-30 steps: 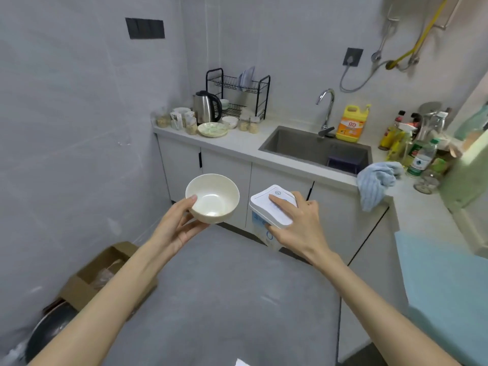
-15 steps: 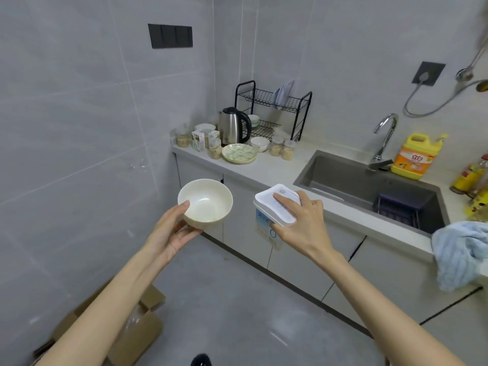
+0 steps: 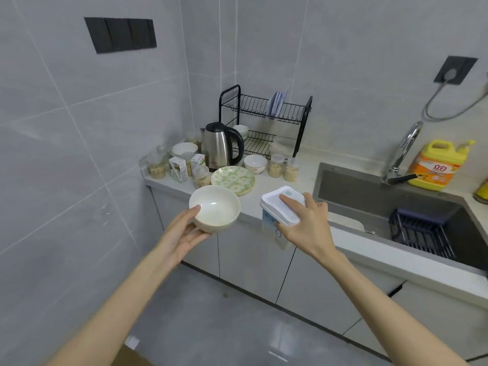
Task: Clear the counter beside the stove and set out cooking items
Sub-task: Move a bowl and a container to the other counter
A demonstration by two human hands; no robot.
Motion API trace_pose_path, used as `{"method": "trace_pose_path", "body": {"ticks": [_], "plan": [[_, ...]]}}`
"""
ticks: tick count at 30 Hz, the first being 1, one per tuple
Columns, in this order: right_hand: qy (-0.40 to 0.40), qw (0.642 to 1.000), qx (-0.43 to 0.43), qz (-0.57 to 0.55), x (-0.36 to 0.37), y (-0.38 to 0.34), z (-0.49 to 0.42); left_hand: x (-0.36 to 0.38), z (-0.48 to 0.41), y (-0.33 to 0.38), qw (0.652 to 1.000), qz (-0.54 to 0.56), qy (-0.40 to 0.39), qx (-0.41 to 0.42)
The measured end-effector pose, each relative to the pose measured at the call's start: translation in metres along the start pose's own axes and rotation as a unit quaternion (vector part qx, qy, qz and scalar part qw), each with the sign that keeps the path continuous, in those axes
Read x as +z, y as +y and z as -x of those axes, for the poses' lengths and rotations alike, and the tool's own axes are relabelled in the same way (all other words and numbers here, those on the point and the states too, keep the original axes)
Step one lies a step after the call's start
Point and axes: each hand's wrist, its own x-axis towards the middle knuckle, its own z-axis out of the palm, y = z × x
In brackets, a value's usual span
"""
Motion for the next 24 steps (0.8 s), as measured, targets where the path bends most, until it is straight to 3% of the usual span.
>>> {"method": "trace_pose_path", "body": {"ticks": [12, 24], "plan": [[0.011, 0.997, 0.059, 0.041, 0.089, 0.052, -0.16, 0.05, -0.2, 0.028, 0.998, -0.024, -0.006, -0.06], [-0.025, 0.995, 0.083, 0.054, 0.185, 0.124, -0.296, 0.104, -0.38, 0.024, 0.988, -0.057, 0.068, -0.128]]}}
